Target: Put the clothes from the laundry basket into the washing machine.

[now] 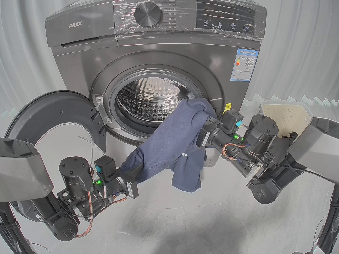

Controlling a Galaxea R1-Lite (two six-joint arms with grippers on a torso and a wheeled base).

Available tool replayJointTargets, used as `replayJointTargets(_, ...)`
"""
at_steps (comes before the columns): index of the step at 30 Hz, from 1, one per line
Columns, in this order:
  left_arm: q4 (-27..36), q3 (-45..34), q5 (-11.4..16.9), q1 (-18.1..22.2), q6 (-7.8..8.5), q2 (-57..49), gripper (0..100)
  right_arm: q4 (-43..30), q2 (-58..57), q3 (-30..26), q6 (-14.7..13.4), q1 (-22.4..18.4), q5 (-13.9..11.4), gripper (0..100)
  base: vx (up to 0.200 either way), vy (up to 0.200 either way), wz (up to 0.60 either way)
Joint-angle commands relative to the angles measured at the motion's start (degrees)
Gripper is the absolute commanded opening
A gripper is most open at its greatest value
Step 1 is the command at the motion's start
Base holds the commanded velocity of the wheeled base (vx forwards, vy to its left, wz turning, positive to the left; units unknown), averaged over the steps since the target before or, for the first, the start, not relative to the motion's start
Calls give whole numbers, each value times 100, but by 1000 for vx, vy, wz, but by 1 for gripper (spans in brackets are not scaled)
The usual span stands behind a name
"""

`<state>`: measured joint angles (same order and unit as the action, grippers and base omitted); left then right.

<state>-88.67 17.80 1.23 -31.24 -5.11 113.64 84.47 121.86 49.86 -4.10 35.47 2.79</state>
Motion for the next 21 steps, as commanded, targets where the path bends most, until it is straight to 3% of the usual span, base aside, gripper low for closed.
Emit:
replayJointTargets(1,-1,-13,0,-13,1,202,0,8,-48,-11,-3,12,2,0,0,0,0)
replayJointTargets(5,-1,-75,9,4,1,202,0,8,-48,-11,-3,3,2,0,0,0,0)
replayJointTargets(6,-1,-92,9,-13,-25,194,100,-1,-39,-3,5,-32,2,0,0,0,0)
replayJointTargets(10,-1,-189,9,-84,-52,123,100,-27,-22,59,5,-85,2,0,0,0,0)
replayJointTargets(17,-1,-672,26,-637,-34,-351,100,-106,172,296,-3,-172,20,0,0,0,0)
replayJointTargets(21,-1,-910,264,-919,1,-474,100,-115,295,358,-3,-93,55,0,0,0,0)
